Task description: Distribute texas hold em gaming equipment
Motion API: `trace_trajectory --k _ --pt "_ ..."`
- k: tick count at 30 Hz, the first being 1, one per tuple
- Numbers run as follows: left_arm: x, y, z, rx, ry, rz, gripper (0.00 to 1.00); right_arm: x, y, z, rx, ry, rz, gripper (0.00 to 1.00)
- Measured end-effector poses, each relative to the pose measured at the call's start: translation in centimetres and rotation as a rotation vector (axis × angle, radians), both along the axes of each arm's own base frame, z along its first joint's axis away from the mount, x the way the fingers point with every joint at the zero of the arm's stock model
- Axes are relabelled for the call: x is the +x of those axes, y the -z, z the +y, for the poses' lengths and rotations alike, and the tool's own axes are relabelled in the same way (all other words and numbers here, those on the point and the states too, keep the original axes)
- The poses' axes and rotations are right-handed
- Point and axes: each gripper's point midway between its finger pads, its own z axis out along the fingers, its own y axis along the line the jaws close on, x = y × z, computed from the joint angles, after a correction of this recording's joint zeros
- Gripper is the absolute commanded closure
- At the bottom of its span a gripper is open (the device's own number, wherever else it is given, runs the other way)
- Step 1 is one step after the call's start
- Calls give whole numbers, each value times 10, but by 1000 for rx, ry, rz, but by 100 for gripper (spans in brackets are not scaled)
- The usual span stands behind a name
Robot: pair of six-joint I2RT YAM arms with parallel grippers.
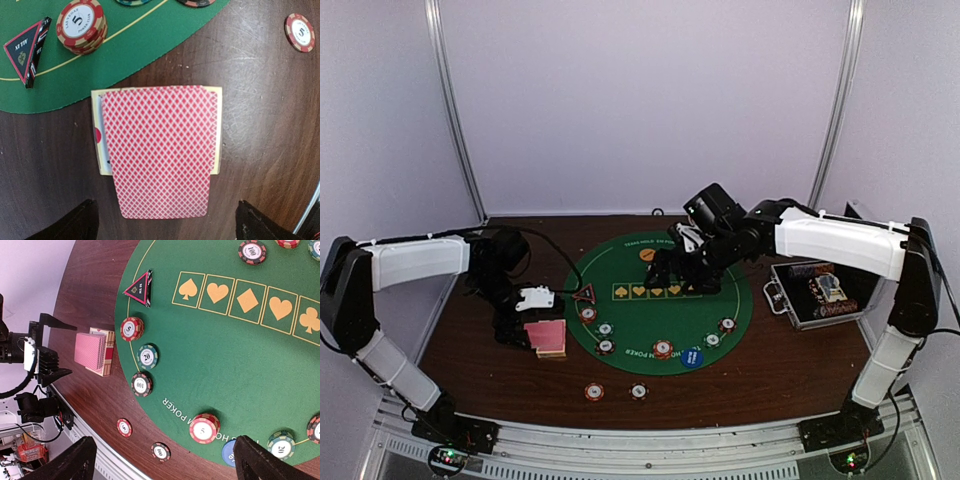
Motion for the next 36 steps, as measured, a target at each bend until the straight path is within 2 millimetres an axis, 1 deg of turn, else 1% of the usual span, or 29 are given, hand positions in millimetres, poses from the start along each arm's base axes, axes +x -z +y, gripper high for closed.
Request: trace_trajectory --k 6,24,36 --pt "4 5 0 9 5 -3 2 1 -6 5 17 -7 -9 1" --pt "8 16 1 31 5 2 2 -2 -5 7 15 -16 -8 1" --pt "7 25 2 48 4 30 2 -2 -5 7 15 -16 -7 1"
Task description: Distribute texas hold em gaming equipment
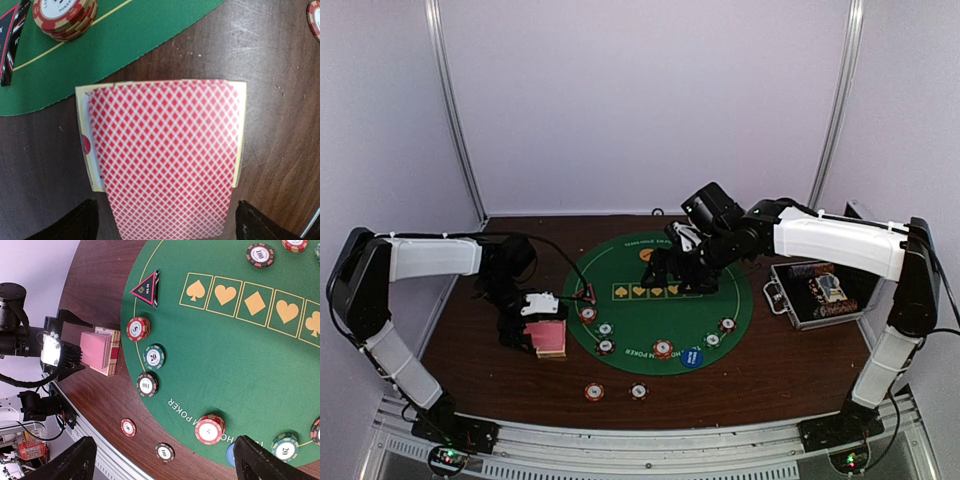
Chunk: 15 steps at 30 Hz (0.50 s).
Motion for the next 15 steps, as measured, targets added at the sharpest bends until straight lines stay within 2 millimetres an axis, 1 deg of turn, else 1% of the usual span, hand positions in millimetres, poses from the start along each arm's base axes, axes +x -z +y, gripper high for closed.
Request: trace_trajectory --k 10,15 --pt "-1 11 2 10 0 5 2 0 0 0 1 0 0 1" --pt "2 16 2 18 -1 -3 2 0 0 0 2 -2 2 1"
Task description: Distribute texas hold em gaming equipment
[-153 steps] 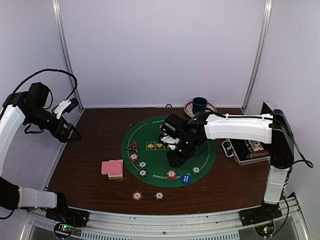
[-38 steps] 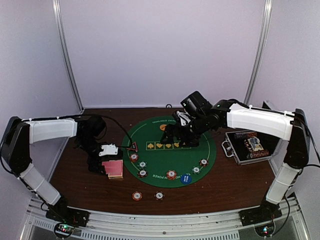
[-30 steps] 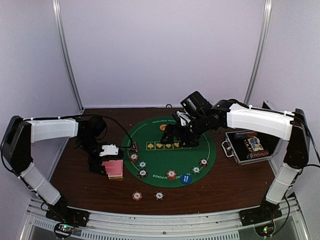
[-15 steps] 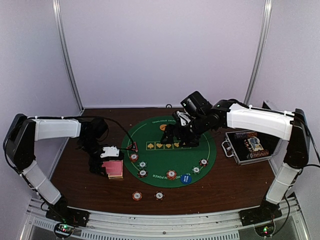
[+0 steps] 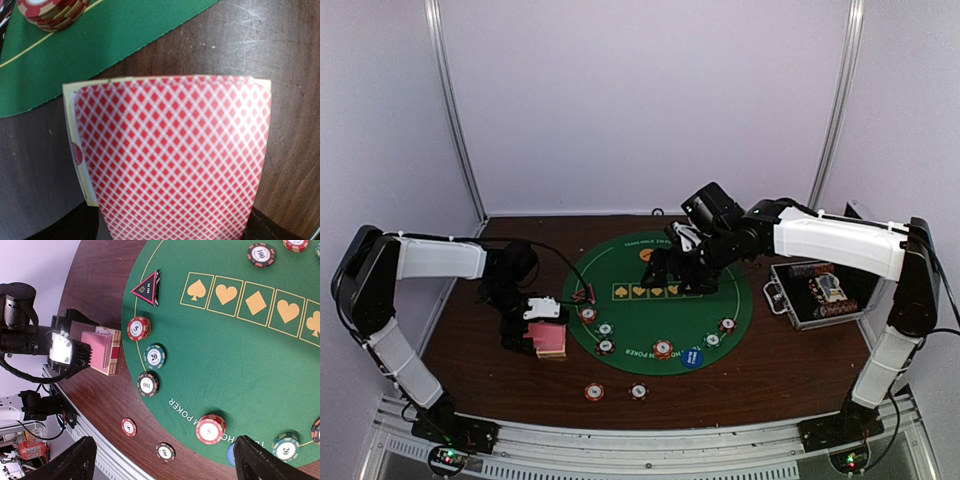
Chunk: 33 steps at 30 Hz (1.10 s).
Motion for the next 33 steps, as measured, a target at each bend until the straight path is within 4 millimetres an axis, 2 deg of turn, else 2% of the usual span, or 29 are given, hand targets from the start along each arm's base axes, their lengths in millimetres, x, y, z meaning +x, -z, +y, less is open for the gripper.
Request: trace_trajectory --k 9,19,28,33 --pt "2 9 1 12 23 -12 2 0 -1 1 8 -4 1 1" --pt "3 10 3 18 33 -18 2 -1 1 2 13 -8 3 1" --pt "3 10 3 22 31 -19 20 -3 9 1 11 -10 14 4" --pt "4 9 3 23 27 -21 26 -4 9 3 21 -9 19 9"
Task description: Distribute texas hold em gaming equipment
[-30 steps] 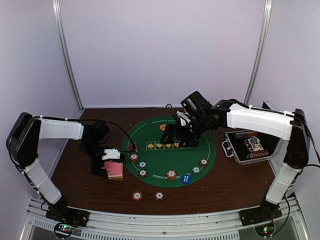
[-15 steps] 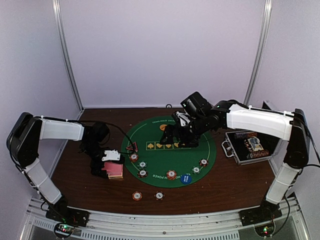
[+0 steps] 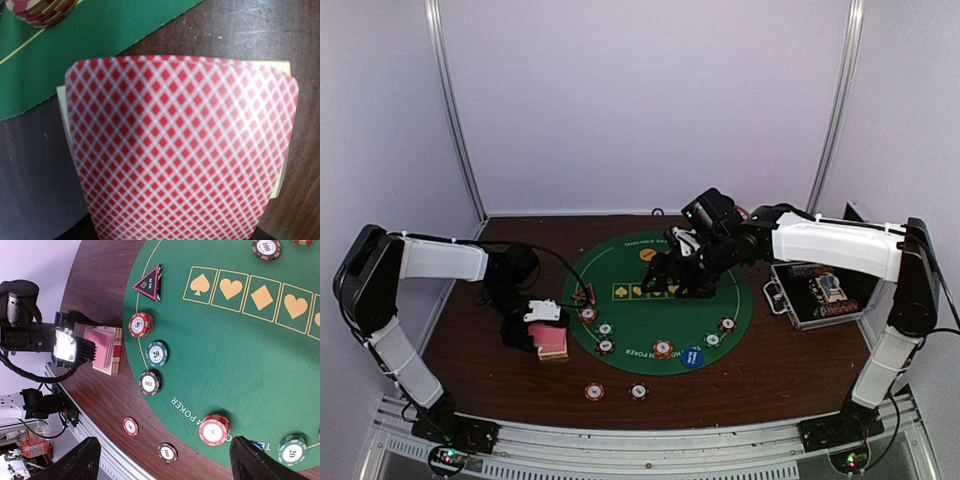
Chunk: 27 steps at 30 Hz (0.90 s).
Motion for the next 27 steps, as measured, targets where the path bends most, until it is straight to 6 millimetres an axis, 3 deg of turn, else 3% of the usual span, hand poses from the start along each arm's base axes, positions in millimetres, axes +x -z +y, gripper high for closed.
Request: trace_trajectory --k 7,17,27 --pt "0 0 0 0 -3 0 32 -1 3 1 10 2 10 13" --pt "1 0 1 7 -11 -9 54 -3 4 3 20 -6 18 19" --pt "4 -2 3 9 -18 -31 89 -4 3 5 34 -12 21 21"
